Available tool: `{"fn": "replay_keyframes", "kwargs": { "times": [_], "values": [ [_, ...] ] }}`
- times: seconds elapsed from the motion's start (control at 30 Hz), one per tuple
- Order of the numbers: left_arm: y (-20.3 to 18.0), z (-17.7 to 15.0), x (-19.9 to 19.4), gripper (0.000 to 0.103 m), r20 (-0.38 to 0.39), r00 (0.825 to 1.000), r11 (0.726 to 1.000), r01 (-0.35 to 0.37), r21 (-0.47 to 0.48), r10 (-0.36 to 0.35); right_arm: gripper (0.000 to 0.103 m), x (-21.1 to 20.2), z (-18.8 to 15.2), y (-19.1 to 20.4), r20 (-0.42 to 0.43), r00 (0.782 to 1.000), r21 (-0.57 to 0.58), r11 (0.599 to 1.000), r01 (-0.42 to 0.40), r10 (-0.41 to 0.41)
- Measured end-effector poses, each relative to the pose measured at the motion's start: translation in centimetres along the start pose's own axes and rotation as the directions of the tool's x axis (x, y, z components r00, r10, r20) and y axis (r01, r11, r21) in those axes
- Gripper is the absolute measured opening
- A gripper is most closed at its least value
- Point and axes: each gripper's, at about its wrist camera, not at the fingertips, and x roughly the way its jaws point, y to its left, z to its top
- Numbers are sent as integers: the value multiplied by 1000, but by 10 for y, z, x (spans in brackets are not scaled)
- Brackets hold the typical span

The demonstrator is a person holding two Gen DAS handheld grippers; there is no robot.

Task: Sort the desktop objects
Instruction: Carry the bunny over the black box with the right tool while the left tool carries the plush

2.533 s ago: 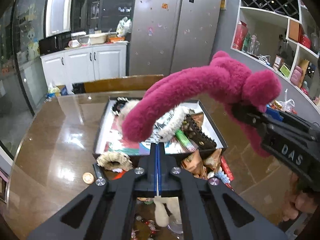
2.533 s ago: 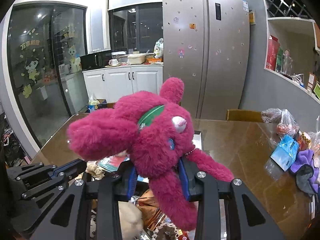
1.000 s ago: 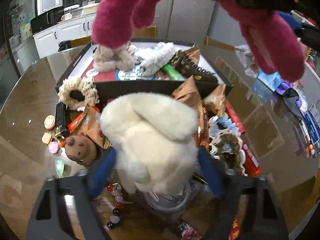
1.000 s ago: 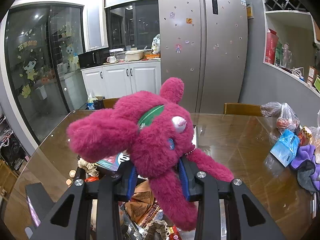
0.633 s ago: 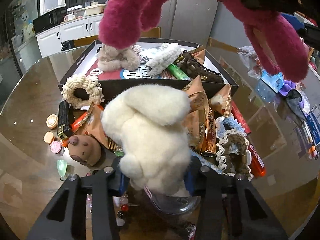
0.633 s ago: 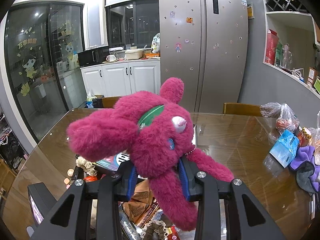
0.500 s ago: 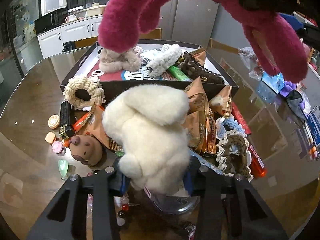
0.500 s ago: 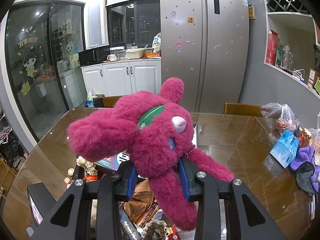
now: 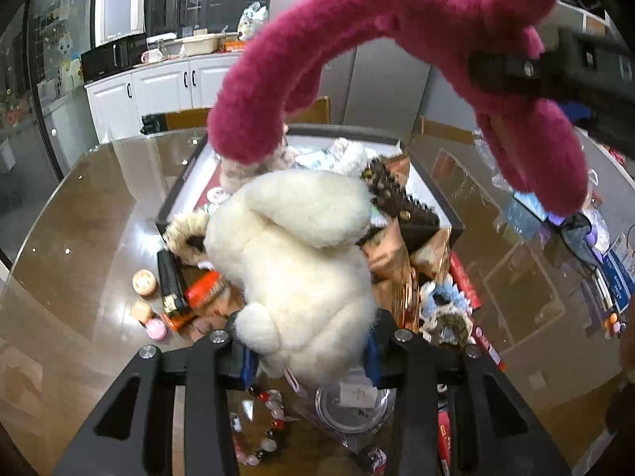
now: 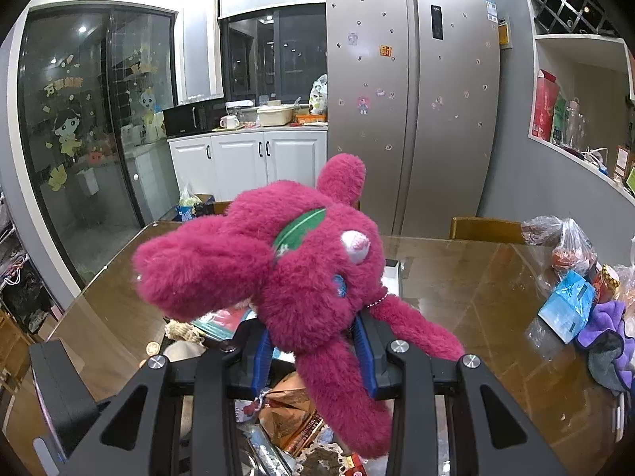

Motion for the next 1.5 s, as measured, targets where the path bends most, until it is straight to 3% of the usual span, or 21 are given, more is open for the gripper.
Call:
{"fn": "replay_keyframes", "kwargs": {
  "times": [0.3,0.7,1.1,1.5],
  "values": [
    [17,38,-19,41,59,998,1000,-23,-10,23,36,-2,6,0,12,1000,10,1000,1,-1],
    [26,86,-10,41,78,997,1000,-12,7,11,36,14,14,-10,4,1000,10,1000,27,-27],
    [30,116,51,42,12,1000,1000,8,28,-8,36,61,18,-17,-58,997,-11,999,44,-44],
    [45,114,106,42,-67,998,1000,-11,28,13,36,123,6,-23,-175,984,-23,999,33,-37]
  ]
}}
